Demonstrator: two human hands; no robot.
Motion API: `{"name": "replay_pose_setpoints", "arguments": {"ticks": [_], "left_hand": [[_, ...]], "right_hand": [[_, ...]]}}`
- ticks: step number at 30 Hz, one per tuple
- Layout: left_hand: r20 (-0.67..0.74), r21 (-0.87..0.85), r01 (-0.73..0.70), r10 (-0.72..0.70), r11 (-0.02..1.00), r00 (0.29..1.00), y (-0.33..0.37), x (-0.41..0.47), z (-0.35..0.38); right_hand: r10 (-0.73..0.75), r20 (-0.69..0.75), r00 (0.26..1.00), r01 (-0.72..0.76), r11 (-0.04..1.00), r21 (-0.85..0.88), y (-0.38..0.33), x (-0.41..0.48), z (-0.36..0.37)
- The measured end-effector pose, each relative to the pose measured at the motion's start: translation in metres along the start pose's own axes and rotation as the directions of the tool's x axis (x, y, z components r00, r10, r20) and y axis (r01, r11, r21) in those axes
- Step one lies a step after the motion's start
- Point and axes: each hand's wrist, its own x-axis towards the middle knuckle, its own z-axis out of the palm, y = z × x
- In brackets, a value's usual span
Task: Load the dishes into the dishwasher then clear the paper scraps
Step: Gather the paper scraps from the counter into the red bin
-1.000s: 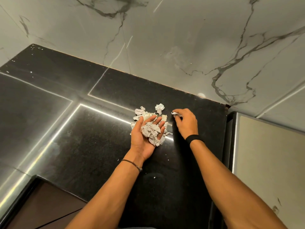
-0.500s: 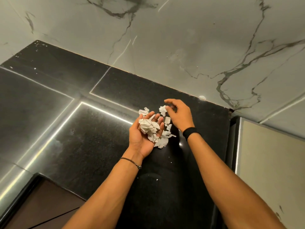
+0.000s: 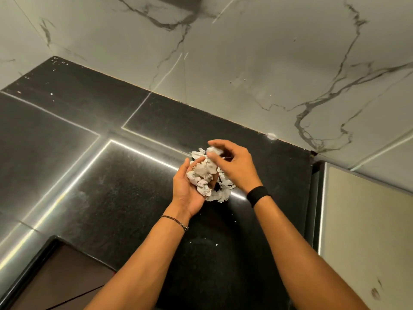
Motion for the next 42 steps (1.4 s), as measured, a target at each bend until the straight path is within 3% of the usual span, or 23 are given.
{"name": "replay_pose_setpoints", "arguments": {"ticks": [3, 8, 10, 15, 19, 24, 27, 29, 32, 35, 40, 42], "left_hand": [[0.035, -0.015, 0.025, -0.024, 1.000, 0.999, 0.005, -0.006, -0.001], [0.073, -0.111, 0.050, -0.042, 0.993, 0.996, 0.022, -0.012, -0.008], [0.071, -0.127, 0.054, -0.046, 0.990, 0.996, 0.030, -0.012, -0.016], [0.048, -0.151, 0.055, -0.048, 0.987, 0.998, 0.050, -0.016, -0.038], [0.038, -0.149, 0.018, -0.013, 0.989, 0.999, 0.067, -0.014, -0.053], [0.017, -0.135, 0.029, -0.027, 0.990, 0.999, 0.076, 0.001, -0.053], [0.004, -0.100, 0.025, -0.025, 0.995, 1.000, 0.078, 0.009, -0.043], [0.016, -0.080, 0.034, -0.033, 0.996, 0.999, 0.077, 0.011, -0.035], [0.024, -0.034, 0.040, -0.040, 0.999, 0.999, 0.073, 0.013, -0.027], [0.046, -0.021, 0.050, -0.049, 0.999, 0.998, 0.069, 0.012, -0.020], [0.096, -0.009, 0.067, -0.066, 0.998, 0.993, 0.070, 0.001, -0.013], [0.103, -0.016, 0.081, -0.079, 0.997, 0.992, 0.068, -0.003, -0.015]], "right_hand": [[0.002, 0.139, 0.990, 0.003, 0.999, -0.032, -0.021, -0.012, 0.012], [0.052, -0.186, 0.981, -0.023, 0.988, 0.153, -0.011, 0.012, 0.022], [0.071, -0.205, 0.976, -0.070, 0.997, 0.012, 0.002, 0.031, 0.028], [0.170, 0.062, 0.984, -0.115, 0.849, -0.515, 0.030, 0.074, 0.053], [0.176, 0.036, 0.984, -0.114, 0.765, -0.634, 0.043, 0.086, 0.065], [0.165, -0.200, 0.966, -0.238, 0.873, -0.427, 0.040, 0.075, 0.064], [0.122, -0.312, 0.942, -0.189, 0.963, -0.192, 0.017, 0.059, 0.060], [0.082, -0.291, 0.953, -0.107, 0.992, -0.071, -0.005, 0.043, 0.059], [0.000, -0.182, 0.983, -0.002, 1.000, -0.010, -0.036, 0.016, 0.067], [0.012, -0.155, 0.988, -0.013, 1.000, -0.001, -0.048, -0.004, 0.076], [0.116, -0.461, 0.880, -0.033, 0.982, 0.184, -0.043, -0.019, 0.080], [0.163, -0.492, 0.855, -0.043, 0.968, 0.246, -0.041, -0.024, 0.088]]}}
